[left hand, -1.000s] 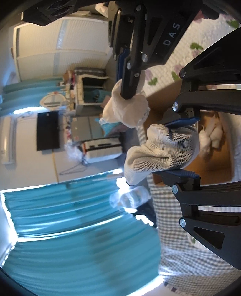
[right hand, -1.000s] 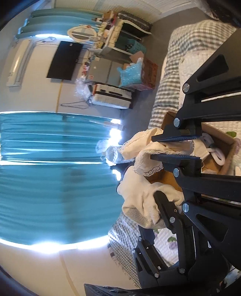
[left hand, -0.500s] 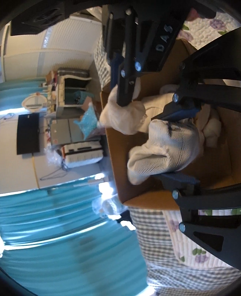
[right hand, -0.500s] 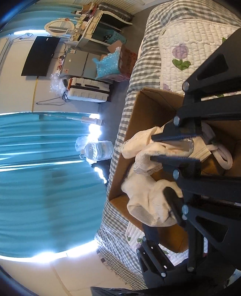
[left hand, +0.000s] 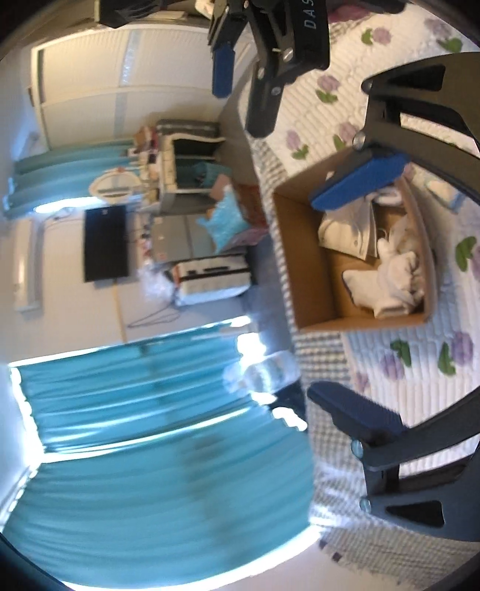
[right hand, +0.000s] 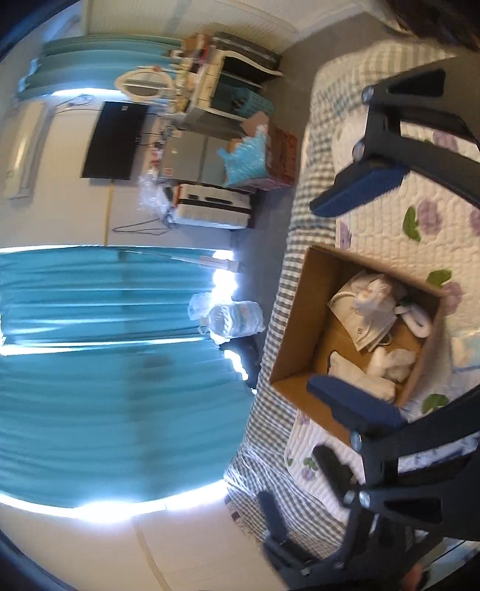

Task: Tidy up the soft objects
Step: 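Move both grippers back toward the tissue packs on the quilt, then grasp the floral tissue-paper pack with the right gripper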

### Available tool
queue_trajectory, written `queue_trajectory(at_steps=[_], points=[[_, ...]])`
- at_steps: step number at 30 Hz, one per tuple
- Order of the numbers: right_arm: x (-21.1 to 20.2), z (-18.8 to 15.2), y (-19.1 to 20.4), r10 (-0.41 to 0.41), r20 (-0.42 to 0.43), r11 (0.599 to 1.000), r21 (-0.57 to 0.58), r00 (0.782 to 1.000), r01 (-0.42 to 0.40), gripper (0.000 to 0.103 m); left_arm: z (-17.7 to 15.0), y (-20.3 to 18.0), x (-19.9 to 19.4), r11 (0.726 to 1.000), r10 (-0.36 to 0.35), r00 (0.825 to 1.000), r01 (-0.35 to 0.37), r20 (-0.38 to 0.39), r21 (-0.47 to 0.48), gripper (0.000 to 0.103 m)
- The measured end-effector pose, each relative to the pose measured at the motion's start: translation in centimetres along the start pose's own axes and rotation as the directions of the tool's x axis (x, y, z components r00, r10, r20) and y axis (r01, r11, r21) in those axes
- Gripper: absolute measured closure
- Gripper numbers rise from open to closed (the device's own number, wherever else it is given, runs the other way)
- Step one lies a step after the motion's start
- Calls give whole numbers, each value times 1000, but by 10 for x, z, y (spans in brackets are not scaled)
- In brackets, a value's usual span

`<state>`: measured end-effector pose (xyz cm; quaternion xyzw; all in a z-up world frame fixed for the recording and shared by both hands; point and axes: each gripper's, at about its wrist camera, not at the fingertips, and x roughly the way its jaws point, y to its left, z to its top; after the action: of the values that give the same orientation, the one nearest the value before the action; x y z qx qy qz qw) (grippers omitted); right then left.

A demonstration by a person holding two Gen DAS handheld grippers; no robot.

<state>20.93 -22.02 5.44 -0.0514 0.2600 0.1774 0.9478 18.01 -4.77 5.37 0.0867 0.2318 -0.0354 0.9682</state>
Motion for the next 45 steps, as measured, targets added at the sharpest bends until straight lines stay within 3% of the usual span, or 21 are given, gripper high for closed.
queue_trajectory(at_steps=[3, 6, 13, 19, 23, 29, 35, 44, 45], points=[[-43, 0, 8, -1, 33, 999, -33, 999, 2, 0, 2, 3, -44, 1000, 26, 999, -26, 46, 9, 0], [-78, -8, 20, 30, 47, 998, -56, 998, -27, 0, -9, 10, -80, 999, 51, 997, -52, 57, 15, 0], [-102, -56, 57, 134, 1, 986, -98, 991, -133, 0, -65, 28, -116, 995, 87, 996, -87, -17, -40, 0], [-61, -121, 99, 214, -104, 961, -157, 971, -229, 0, -135, 41, -98, 984, 121, 985, -136, -125, -118, 0], [-17, -158, 130, 293, -207, 926, -180, 934, -330, 0, -170, 42, -76, 977, 134, 974, -161, -182, -141, 0], [31, -193, 159, 357, -311, 882, -197, 881, -427, 0, -213, 48, -57, 975, 170, 954, -199, -249, -96, 0], [65, -214, 170, 356, -383, 865, -211, 852, -456, 0, -229, 63, -45, 970, 137, 940, -192, -313, -150, 0], [93, -228, 181, 344, -446, 862, -197, 826, -466, 0, -234, 66, -40, 968, 135, 932, -197, -337, -156, 0], [94, -230, 183, 349, -452, 859, -196, 821, -473, 5, -234, 66, -40, 968, 138, 931, -199, -337, -153, 0]])
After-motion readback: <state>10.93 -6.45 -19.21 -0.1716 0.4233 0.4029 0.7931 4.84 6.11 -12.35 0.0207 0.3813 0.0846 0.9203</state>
